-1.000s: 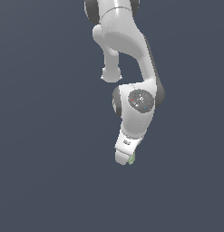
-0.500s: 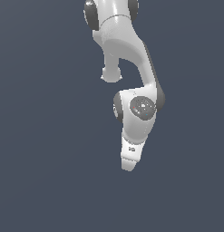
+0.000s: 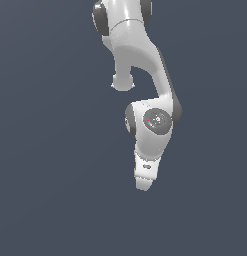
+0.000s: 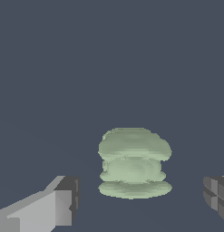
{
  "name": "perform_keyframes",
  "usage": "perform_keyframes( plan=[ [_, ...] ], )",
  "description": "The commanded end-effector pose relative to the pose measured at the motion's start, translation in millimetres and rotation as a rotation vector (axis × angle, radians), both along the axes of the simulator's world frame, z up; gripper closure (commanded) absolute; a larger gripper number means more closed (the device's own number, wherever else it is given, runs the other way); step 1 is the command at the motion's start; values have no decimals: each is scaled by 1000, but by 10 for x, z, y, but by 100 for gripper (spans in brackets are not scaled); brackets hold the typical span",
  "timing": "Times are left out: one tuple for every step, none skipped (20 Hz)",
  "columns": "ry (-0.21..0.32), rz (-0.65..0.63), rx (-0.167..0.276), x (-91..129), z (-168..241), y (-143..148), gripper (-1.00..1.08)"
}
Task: Pick up the object and move it to a goal position.
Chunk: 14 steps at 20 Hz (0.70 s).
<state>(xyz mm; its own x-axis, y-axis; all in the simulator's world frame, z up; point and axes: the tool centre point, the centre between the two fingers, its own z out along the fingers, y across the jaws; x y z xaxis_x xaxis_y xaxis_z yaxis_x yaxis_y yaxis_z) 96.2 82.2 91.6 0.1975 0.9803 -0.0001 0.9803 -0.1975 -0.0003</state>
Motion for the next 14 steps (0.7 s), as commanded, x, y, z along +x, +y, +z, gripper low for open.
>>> perform_keyframes(
  plan=[
    [0,0,0,0,-16,-1,-92],
    [0,1,0,0,-38,1,-92],
    [0,1,0,-1,-68,-1,-92],
    [0,1,0,-2,-107,1,-92],
    [0,2,0,-3,-154,1,-92],
    [0,2,0,-5,-209,0,-92],
    [0,3,0,-7,-273,2,-92],
    [0,4,0,-9,-336,2,-92],
    [0,4,0,-11,-389,3,-92],
    [0,5,0,-13,-433,3,-92],
    [0,5,0,-13,-468,1,-92],
    [0,5,0,-12,-493,3,-92],
    [0,5,0,-10,-509,2,-92],
    [0,5,0,-7,-515,2,-92]
  ],
)
